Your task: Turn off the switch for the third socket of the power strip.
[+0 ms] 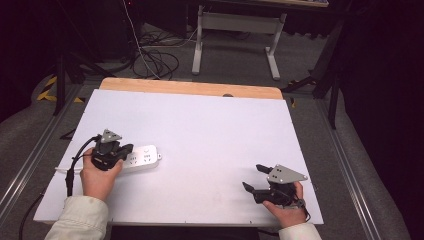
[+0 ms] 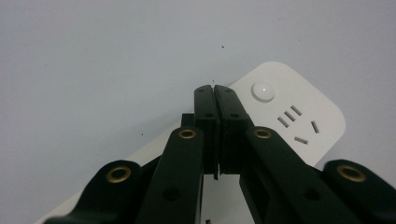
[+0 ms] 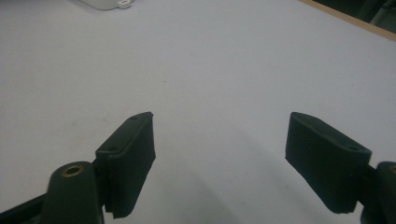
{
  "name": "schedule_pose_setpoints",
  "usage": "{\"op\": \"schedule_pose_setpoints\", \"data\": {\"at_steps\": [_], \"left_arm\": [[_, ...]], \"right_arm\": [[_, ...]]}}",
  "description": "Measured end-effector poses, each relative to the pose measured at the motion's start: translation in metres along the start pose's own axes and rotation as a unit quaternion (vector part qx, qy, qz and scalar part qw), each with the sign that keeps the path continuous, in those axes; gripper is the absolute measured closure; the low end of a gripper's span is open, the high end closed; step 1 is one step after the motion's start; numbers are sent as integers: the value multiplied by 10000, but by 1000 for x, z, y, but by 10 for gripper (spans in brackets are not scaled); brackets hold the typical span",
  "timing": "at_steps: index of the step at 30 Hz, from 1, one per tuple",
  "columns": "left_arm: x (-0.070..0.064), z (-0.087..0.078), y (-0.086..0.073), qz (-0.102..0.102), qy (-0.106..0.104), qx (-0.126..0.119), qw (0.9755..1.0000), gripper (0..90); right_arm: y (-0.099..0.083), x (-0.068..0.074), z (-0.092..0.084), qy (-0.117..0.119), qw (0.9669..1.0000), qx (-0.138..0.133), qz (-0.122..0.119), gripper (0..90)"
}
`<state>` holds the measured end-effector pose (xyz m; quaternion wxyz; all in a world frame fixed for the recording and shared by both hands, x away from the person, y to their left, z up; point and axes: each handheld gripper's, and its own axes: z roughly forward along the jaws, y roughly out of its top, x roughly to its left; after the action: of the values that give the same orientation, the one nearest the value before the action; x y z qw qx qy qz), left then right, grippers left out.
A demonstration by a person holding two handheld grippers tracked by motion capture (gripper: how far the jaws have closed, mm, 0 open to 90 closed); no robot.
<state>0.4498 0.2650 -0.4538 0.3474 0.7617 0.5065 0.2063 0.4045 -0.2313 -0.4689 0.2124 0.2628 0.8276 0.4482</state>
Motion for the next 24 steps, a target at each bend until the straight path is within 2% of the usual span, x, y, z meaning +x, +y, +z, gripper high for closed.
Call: {"op": "schedule_pose_setpoints", "data": {"at_steps": [7,13,18,21,24], "left_arm": [[0,-7,1,-76,-123,-118,9998,881],[-2,-15,3,-2,-106,-182,9998,868],[-4,-22,4,15,-309,-271,9992,852],[-5,-26,5,58,-311,-310,9990,849],[-5,-30,5,11,-349,-350,9988,848]], "right_arm": [[0,0,0,5,10000,11,21,244],[0,0,0,13,10000,7,28,244],[0,0,0,21,10000,-4,25,244],[0,0,0,19,10000,-1,27,244],[0,-1,0,17,10000,4,25,244]]}}
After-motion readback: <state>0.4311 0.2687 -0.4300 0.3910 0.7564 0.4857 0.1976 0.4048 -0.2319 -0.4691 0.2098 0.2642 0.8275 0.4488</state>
